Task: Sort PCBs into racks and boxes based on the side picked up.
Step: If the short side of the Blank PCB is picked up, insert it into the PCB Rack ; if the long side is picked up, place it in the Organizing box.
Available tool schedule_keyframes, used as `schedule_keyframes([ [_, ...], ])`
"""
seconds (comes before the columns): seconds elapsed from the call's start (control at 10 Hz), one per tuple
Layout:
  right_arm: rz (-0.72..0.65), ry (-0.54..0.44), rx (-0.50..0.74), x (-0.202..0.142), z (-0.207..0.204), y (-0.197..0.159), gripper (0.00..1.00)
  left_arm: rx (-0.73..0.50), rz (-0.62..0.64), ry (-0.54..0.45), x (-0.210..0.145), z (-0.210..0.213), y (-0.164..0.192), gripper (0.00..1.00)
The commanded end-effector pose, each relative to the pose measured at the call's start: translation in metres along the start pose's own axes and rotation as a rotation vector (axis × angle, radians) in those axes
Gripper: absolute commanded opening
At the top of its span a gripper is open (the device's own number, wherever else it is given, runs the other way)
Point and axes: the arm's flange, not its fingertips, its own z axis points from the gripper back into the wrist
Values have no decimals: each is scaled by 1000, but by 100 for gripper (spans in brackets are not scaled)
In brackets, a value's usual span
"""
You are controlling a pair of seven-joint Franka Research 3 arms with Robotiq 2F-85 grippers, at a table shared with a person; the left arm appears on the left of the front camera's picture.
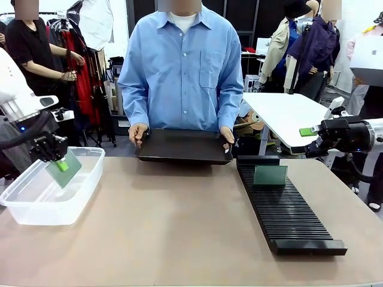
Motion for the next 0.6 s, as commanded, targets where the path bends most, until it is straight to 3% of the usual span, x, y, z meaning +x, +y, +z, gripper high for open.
schedule_keyframes([
  [0.0,14,4,-8,3,2,1,100,-31,13,-46,2,-14,1,0],
  [0.5,14,4,-8,3,2,1,100,-57,40,-54,10,-50,25,0],
])
